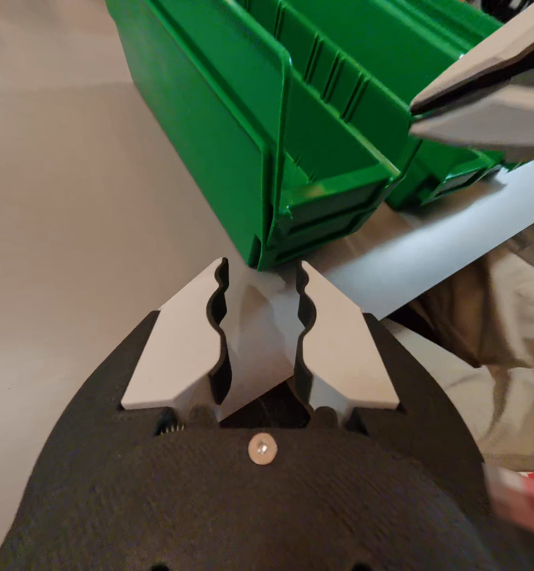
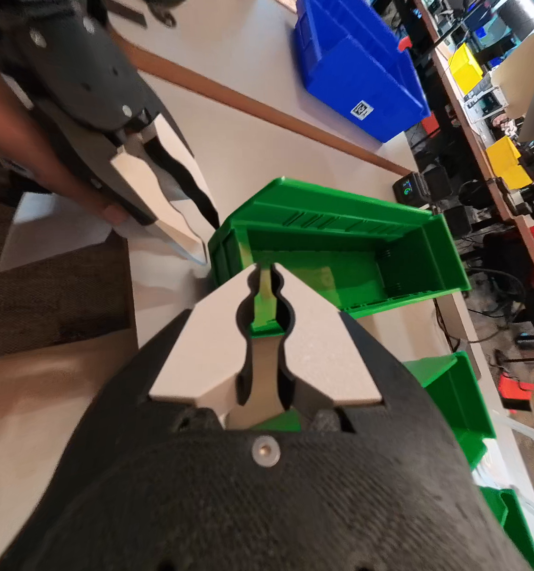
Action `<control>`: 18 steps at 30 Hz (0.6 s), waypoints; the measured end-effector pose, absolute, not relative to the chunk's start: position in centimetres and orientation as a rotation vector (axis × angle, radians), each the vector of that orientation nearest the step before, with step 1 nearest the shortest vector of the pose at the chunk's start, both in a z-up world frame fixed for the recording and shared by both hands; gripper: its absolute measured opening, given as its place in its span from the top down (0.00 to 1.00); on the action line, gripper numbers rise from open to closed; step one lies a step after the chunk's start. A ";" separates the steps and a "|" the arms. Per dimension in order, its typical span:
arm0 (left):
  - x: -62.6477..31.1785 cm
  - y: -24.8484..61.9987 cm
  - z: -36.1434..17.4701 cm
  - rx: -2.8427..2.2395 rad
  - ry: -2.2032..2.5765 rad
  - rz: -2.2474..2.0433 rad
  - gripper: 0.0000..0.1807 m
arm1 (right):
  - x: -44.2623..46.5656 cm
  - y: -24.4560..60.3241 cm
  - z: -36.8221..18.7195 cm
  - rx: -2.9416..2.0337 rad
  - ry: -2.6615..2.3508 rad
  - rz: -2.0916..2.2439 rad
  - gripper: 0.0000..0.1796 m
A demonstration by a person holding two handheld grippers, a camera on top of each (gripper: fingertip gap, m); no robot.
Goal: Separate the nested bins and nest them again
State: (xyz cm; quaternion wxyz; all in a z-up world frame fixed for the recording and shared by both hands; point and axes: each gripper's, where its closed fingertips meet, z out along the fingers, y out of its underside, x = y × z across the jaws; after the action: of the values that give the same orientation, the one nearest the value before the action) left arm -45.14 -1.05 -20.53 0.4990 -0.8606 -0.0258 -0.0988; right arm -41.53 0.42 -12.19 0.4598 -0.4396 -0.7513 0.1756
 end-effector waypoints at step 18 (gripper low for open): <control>-45.0 -0.2 -19.7 -2.040 -0.023 -0.199 0.78 | -40.5 12.3 -6.4 -1.382 -1.632 0.502 0.75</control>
State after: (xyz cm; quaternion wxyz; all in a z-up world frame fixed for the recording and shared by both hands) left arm -45.01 -0.20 -19.74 0.5192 -0.8506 -0.0094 -0.0830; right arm -40.54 12.34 -6.40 0.4550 -0.5604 -0.6615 0.2035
